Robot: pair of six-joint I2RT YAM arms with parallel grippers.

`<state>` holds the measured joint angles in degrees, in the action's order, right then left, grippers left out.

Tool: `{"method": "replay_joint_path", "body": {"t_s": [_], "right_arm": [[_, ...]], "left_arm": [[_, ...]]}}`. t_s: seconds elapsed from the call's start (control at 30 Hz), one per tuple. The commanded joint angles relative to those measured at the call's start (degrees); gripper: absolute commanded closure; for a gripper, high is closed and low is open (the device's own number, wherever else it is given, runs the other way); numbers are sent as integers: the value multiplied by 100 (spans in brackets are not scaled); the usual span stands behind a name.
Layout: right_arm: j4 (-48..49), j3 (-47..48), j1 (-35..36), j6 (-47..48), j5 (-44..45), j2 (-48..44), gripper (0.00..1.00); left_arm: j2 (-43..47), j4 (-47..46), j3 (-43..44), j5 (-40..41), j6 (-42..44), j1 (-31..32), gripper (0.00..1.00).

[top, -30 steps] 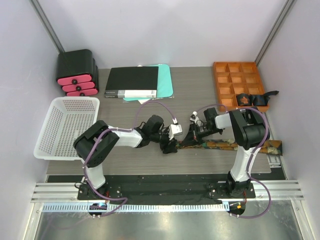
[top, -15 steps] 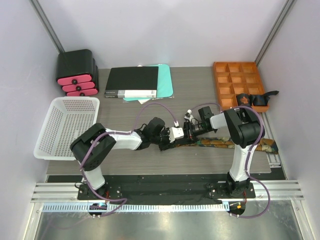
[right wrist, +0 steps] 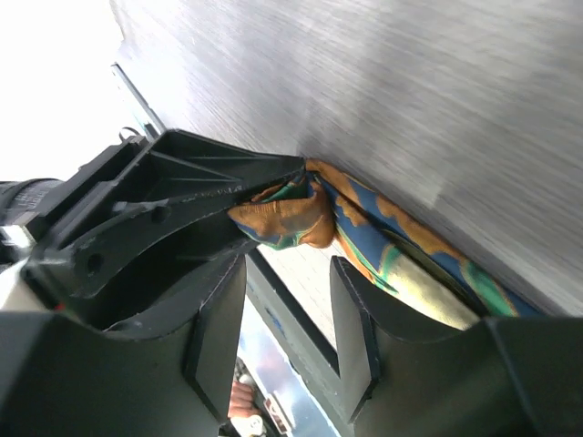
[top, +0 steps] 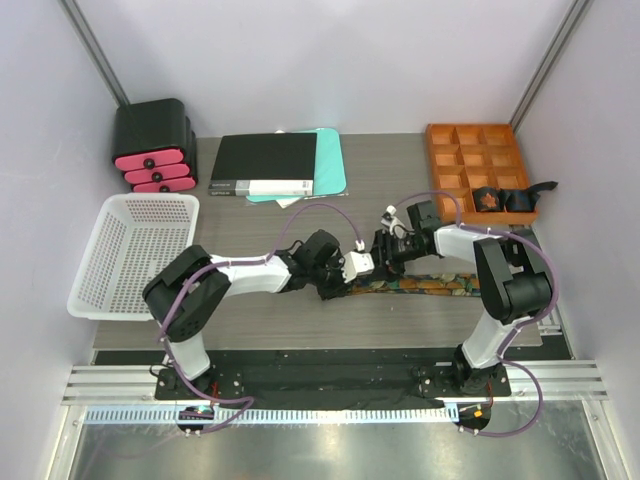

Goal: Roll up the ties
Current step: Roll the tie at the center of the board.

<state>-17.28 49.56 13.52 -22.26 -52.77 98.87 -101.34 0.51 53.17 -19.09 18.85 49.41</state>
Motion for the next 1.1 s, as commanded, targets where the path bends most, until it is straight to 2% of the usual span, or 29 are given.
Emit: {"method": "replay_joint_path", "body": {"t_s": [0.0,0.17,0.23,0.3,0.33,0.47,0.53,0.63,0.77,0.93,1.0,1.03,1.07], "right_arm": [[732,-175,405,-567,162,-70,52],[1297,-219,643,-894,294,220,51],[1499,-245,678,-982,285,317,54],[1552,-263,705,-1008,277,352,62],[1535,-263,705,-982,294,370,73],[1000,-184,618,-596,399,510,97],[902,-210,521,-499,452,563,99],[647,-201,283,-332,531,624,99],[375,-228,37,-43,558,765,99],[251,-201,-130,151,680,993,99],[120,-157,-148,335,742,1029,99],[67,-157,-148,389,760,1003,99],[58,-192,-139,415,777,985,99]], "left_arm": [[-290,845,53,292,-110,-1,78],[-325,942,124,336,-189,-1,75],[-342,968,150,353,-215,-1,74],[-378,977,176,380,-224,-1,74],[-386,977,194,389,-241,-1,73],[-343,1021,203,371,-259,-1,71],[-299,1038,185,371,-277,-10,70],[-141,1030,106,275,-312,-71,63],[333,881,-78,-15,-365,-273,43],[1254,574,-359,-393,-435,-493,28],[1537,511,-482,-490,-453,-537,13],[1669,494,-518,-508,-444,-555,1],[1922,467,-544,-543,-461,-546,0]]}}
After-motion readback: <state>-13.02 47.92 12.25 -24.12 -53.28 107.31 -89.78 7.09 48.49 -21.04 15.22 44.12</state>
